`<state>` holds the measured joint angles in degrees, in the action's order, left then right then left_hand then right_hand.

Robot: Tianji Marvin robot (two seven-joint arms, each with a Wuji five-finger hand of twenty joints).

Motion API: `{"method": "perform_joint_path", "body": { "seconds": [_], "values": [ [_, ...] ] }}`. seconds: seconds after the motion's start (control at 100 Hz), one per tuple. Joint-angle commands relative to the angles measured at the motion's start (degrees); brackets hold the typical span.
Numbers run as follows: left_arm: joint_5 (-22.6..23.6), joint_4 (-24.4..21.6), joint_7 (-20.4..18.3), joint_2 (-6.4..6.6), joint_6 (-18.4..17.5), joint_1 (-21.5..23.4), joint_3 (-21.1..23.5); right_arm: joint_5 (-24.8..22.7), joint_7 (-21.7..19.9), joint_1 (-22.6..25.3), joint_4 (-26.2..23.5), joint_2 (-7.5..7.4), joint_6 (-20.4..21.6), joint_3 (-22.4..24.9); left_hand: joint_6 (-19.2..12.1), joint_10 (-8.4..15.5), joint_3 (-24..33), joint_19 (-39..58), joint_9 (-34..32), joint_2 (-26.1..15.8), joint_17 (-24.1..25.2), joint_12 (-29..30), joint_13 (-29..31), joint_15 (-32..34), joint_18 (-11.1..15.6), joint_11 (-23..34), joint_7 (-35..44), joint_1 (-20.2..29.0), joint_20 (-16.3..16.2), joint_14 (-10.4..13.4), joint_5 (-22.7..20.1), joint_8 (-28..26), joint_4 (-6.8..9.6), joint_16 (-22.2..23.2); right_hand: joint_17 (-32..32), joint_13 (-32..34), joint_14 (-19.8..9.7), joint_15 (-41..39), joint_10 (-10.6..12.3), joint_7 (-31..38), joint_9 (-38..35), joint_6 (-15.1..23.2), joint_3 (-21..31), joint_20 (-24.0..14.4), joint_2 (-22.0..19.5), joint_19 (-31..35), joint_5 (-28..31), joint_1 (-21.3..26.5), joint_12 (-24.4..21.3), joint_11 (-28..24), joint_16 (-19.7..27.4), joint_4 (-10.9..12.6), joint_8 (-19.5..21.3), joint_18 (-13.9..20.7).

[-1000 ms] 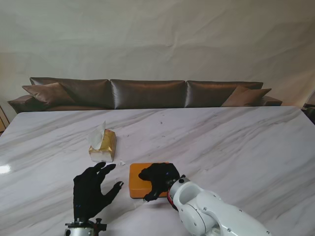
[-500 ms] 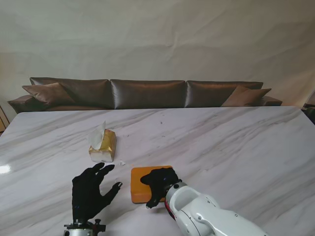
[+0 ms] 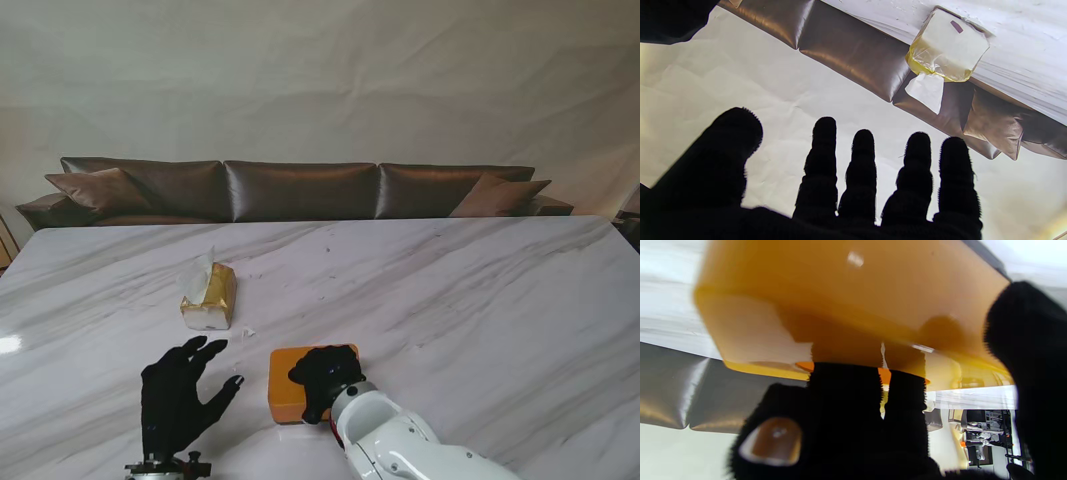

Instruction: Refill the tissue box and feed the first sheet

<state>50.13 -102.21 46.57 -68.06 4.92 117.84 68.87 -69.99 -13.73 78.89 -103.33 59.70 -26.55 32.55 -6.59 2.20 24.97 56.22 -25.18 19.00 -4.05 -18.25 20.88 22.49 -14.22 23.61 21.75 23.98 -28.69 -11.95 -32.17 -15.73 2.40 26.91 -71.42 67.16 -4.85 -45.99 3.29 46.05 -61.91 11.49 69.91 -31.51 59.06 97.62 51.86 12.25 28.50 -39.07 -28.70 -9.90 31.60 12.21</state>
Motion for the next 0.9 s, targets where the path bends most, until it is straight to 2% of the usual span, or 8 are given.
{"method": "perform_joint_path", "body": {
  "seconds": [0.0, 0.06, 0.16, 0.27, 0.41, 0.55, 0.74, 0.89],
  "values": [
    [-0.09, 0.18, -0.40, -0.23, -0.32, 0.46, 0.25, -0.45, 0.15, 0.66, -0.02, 0.35, -0.27, 0.09, 0.63, 0.20, -0.88, -0.76, -0.92, -1.45, 0.92, 0.05, -0.67, -0.43, -0.95, -0.58, 0.14, 0.32, 0.03, 1.22, -1.14, 0.49, 0.99, -0.21, 2.17, 8.55, 2.77, -7.36, 0.69, 5.11, -4.22, 4.25, 2.15, -1.36, 4.72, 9.22, 1.95, 3.60, 4.45, -4.52, -2.75, -2.83, -0.71, 16.12],
    [-0.04, 0.17, -0.43, -0.22, -0.31, 0.40, 0.23, -0.98, 0.22, 1.44, -0.90, 0.43, -0.74, 0.77, 0.70, 0.19, -0.87, -0.76, -0.95, -1.41, 0.92, 0.05, -0.68, -0.42, -0.95, -0.57, 0.13, 0.35, 0.03, 1.20, -1.12, 0.49, 1.00, -0.20, 2.11, 8.62, 2.54, -11.15, 1.92, 11.64, -5.19, 8.49, 3.86, -1.41, 8.96, 9.61, 1.41, 6.63, 7.94, -7.86, -3.86, -6.84, -1.42, 16.01],
    [0.05, 0.14, -0.47, -0.20, -0.22, 0.16, 0.03, -2.21, -0.10, 3.28, -3.15, 0.58, -1.52, 2.73, 0.64, 0.21, -0.89, -0.77, -0.93, -1.37, 0.92, 0.06, -0.67, -0.42, -0.95, -0.61, 0.15, 0.33, 0.03, 1.17, -1.17, 0.49, 0.99, -0.20, 2.07, 8.65, 2.25, -16.12, 4.47, 17.43, -6.68, 13.79, 5.85, -1.46, 11.97, 9.94, 2.01, 8.68, 13.25, -11.31, -5.52, -8.41, 2.29, 15.78],
    [0.17, 0.11, -0.86, -0.12, -0.10, -0.33, -0.33, -2.79, -0.13, 4.37, -4.39, 0.72, -2.16, 3.88, 0.76, 0.19, -0.86, -0.77, -0.98, -1.31, 0.92, 0.06, -0.66, -0.41, -0.95, -0.59, 0.16, 0.39, 0.02, 1.15, -1.23, 0.49, 0.99, -0.20, 2.08, 8.58, 2.59, -20.04, 5.06, 19.20, -7.56, 15.56, 7.79, -1.36, 12.30, 10.14, 3.08, 8.58, 16.55, -13.12, -7.13, -7.34, 5.09, 15.35],
    [0.39, -0.27, -1.88, 0.05, -0.10, -1.24, -0.77, -2.83, -0.13, 4.43, -4.45, 0.72, -2.20, 3.94, 0.70, 0.24, -0.85, -0.77, -0.90, -1.44, 0.92, 0.08, -0.65, -0.44, -0.95, -0.65, 0.11, 0.38, 0.02, 1.24, -1.14, 0.50, 0.99, -0.22, 2.13, 8.50, 3.67, -24.11, 5.68, 18.52, -9.78, 16.89, 8.64, -0.97, 9.54, 10.64, 7.49, 6.79, 20.79, -15.88, -8.82, -4.15, 12.62, 13.83],
    [0.42, -0.94, -3.25, 0.19, -0.26, -2.64, -1.31, -2.88, -0.14, 4.64, -4.65, 0.72, -2.22, 4.16, 0.75, 0.21, -0.90, -0.77, -0.84, -1.37, 0.92, 0.10, -0.64, -0.44, -0.95, -0.70, 0.02, 0.36, 0.01, 1.19, -1.00, 0.54, 0.96, -0.22, 2.22, 8.41, 4.06, -27.96, 5.55, 19.24, -11.19, 14.76, 10.72, -0.76, 8.43, 10.86, 9.09, 5.74, 23.89, -18.29, -10.50, -1.86, 16.58, 12.58],
    [-0.25, -0.91, -4.67, 0.22, -1.45, -5.13, -2.18, -3.40, -0.13, 10.21, -9.48, 1.02, -3.67, 11.07, 0.99, 0.25, -0.91, -0.78, -0.70, -1.37, 0.92, 0.10, -0.69, -0.46, -0.95, -0.71, -0.24, 0.42, 0.01, 1.14, -0.60, 0.65, 0.97, -0.21, 2.04, 8.41, 3.84, -32.61, 5.10, 22.14, -12.76, 9.57, 11.03, -1.02, 3.79, 12.94, 10.15, 4.83, 27.61, -22.25, -12.44, 1.64, 23.09, 10.44],
    [-0.52, -0.64, -5.68, 0.29, -2.03, -6.69, -2.58, -0.67, 1.08, 13.69, -12.67, 1.24, -4.02, 16.13, 1.19, 0.28, -0.97, -0.78, -0.54, -1.29, 0.92, 0.12, -0.68, -0.48, -0.95, -0.75, -0.42, 0.38, 0.00, 1.19, -0.26, 0.73, 0.94, -0.21, 1.71, 8.39, 3.10, -36.01, 5.27, 23.98, -14.17, 6.73, 11.62, -1.62, 2.12, 14.82, 11.13, 4.11, 29.38, -24.60, -13.97, 3.76, 26.29, 10.32]
  ]
}}
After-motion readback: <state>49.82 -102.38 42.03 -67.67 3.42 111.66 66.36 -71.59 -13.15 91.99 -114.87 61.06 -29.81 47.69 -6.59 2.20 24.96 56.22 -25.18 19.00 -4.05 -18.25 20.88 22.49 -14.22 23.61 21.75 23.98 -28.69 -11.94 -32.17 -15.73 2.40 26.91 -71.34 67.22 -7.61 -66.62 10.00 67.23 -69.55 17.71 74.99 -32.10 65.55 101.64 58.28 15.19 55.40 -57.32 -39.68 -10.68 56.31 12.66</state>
